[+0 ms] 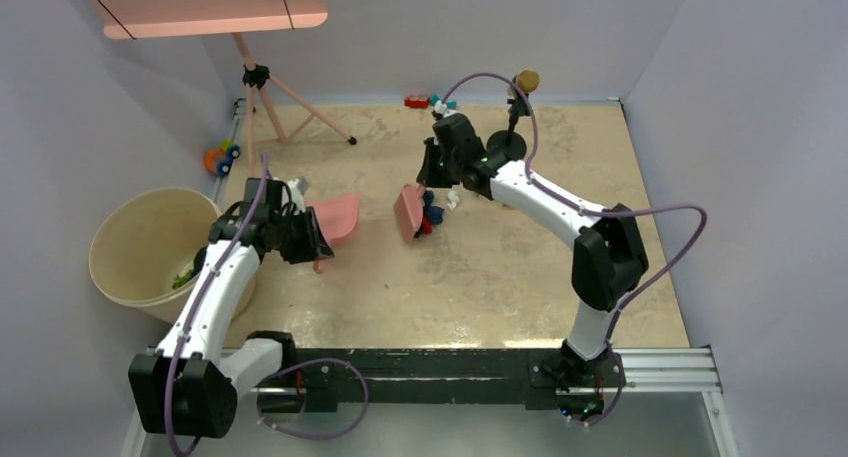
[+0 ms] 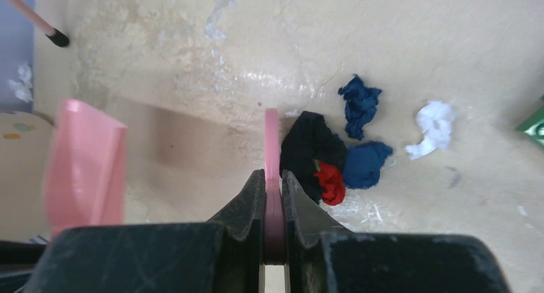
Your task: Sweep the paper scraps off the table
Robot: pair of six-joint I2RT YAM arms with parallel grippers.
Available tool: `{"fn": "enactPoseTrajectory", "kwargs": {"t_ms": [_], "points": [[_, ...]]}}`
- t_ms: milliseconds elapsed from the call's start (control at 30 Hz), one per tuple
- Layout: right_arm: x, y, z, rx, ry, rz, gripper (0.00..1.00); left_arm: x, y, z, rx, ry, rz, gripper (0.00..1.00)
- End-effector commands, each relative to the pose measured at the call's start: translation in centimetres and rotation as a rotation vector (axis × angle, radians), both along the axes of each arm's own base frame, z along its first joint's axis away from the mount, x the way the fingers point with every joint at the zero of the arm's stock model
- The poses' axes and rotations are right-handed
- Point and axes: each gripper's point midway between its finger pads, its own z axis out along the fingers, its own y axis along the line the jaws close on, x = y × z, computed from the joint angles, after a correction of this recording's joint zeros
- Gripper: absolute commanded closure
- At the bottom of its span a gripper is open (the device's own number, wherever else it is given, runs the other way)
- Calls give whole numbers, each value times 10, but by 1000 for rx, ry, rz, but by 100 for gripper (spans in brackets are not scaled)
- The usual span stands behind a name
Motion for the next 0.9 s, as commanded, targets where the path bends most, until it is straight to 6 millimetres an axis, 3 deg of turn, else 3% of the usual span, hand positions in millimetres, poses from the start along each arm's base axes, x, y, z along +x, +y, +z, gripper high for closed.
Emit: {"fn": "enactPoseTrajectory", "kwargs": {"t_ms": [0, 167, 300, 400, 500, 700, 867], "points": [[-5, -8, 61, 40, -146, 73, 100, 4, -27, -5, -1, 9, -148, 100], [-5, -37, 110, -43, -272, 90, 100, -7, -49, -21, 103, 57, -280, 100], [3, -78, 119, -291, -367, 86, 100, -17, -62, -23, 136, 51, -363, 100], [13, -100, 109, -514, -419, 157, 100, -25, -68, -25, 190, 53, -402, 100], [25, -109, 94, -674, -442, 229, 100, -35, -73, -30, 255, 84, -447, 100], [49, -94, 77, -773, -489, 352, 100, -50, -87, -41, 363, 127, -534, 100], [70, -84, 61, -824, -457, 371, 100, -46, -92, -49, 440, 143, -529, 100]]}}
